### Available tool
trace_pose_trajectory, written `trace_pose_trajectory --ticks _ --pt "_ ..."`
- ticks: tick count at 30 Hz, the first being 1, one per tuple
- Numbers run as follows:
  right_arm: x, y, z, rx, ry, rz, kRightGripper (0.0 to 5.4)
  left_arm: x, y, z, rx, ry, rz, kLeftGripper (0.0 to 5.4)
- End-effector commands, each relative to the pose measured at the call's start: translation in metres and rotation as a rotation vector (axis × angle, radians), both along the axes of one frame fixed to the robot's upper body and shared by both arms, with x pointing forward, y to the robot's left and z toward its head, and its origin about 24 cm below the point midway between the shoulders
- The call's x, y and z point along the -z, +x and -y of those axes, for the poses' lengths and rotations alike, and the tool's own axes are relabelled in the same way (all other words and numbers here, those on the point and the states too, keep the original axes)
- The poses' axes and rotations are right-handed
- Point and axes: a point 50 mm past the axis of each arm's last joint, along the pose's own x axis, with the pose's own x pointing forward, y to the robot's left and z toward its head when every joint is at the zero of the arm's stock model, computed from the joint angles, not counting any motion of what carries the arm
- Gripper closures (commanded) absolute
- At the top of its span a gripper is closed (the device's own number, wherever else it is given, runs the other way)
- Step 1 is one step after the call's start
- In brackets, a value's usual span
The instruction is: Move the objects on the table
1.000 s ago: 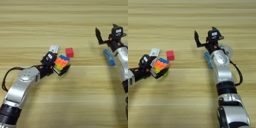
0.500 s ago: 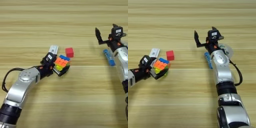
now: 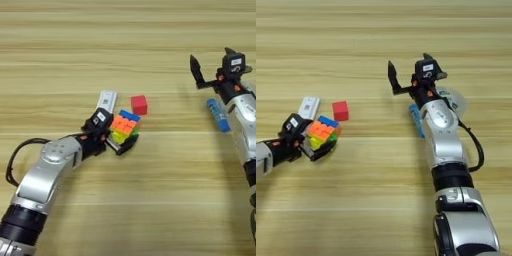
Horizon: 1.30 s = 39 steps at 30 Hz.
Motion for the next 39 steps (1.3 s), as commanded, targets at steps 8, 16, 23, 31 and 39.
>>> trace_pose_trajectory --ticks 8,16,23,31,39 --pt "-0.0067 0.0006 0.0006 0.009 0.004 0.024 0.03 0.0034 0.0025 0.0015 0.007 0.013 -0.017 0.00" --pt "-0.0069 0.0012 0.0004 0.009 0.006 0.024 0.00 0.0035 0.0030 0.0013 0.003 -0.001 -0.026 1.09" --pt "-0.0070 0.0009 0.0005 0.012 0.007 0.025 0.00 0.0017 0.0064 -0.0012 -0.015 0.002 -0.006 1.98" --pt "-0.0071 0.0007 0.0016 0.016 0.007 0.025 0.00 0.0007 0.0090 -0.0025 -0.025 -0.002 0.006 2.10" --pt "-0.0075 0.0007 0.0015 0.017 0.007 0.027 0.00 -0.0021 0.0090 -0.0030 -0.023 -0.003 0.023 2.11"
